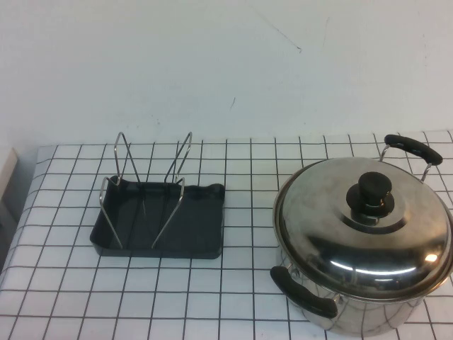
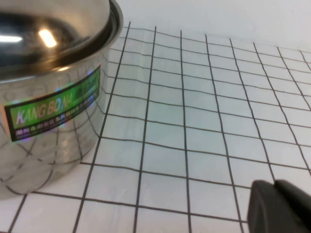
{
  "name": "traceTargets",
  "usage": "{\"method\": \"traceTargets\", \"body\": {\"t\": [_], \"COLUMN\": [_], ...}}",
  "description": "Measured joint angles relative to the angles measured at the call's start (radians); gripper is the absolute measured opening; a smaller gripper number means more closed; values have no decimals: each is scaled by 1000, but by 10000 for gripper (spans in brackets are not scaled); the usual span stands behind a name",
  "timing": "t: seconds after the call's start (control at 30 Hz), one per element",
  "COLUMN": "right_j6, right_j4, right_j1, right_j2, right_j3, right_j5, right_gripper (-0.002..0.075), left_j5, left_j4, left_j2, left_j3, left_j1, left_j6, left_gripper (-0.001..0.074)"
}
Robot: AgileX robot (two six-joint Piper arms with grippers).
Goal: Put pot lid on rack
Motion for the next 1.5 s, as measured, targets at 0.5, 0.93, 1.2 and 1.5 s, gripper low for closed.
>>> {"method": "traceTargets", "body": {"t": [0.5, 0.93, 1.2, 1.5], "right_j6": [0, 0, -2, -2], "right_j4": [0, 0, 0, -2], "right_j1": [0, 0, 0, 0], "right_j2": [0, 0, 0, 0], "right_j3": [0, 0, 0, 0], "right_j5": [0, -2, -2, -118], "right_gripper": [-3, -3, -3, -3], "left_j5": [-2, -5, -5, -154], "left_j4": [2, 2, 2, 8], "left_j2": [0, 0, 0, 0], "left_j3": [0, 0, 0, 4], "left_j1": [0, 0, 0, 0], "left_j6": [-2, -2, -2, 0], "left_gripper": [-3, -3, -3, -3]}}
